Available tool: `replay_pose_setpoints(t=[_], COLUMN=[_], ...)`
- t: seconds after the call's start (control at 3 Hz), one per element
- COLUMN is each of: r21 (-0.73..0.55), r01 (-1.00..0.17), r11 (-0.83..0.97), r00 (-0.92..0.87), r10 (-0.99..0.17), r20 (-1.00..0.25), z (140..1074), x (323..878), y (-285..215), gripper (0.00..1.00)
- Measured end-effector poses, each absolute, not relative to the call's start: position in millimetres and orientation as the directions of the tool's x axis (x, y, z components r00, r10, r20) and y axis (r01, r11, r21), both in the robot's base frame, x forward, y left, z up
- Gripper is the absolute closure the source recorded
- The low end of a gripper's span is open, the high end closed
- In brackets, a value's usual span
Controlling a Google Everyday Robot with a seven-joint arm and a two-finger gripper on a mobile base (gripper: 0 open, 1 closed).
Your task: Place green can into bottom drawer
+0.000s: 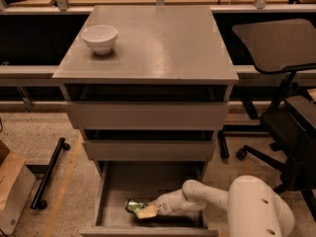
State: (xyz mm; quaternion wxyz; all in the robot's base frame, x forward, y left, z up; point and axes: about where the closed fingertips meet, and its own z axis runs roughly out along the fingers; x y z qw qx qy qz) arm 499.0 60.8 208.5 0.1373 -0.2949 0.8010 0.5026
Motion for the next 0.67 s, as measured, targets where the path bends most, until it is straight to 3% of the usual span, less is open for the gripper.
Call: replay_pose_setpoints(t=[0.67], r21=[0.752], r01=[-0.569], r11=[0.331], r00=[-0.82], r10=[-0.295], r20=[-0.491], z=[157], x=[506], y=[55], gripper=[0.36])
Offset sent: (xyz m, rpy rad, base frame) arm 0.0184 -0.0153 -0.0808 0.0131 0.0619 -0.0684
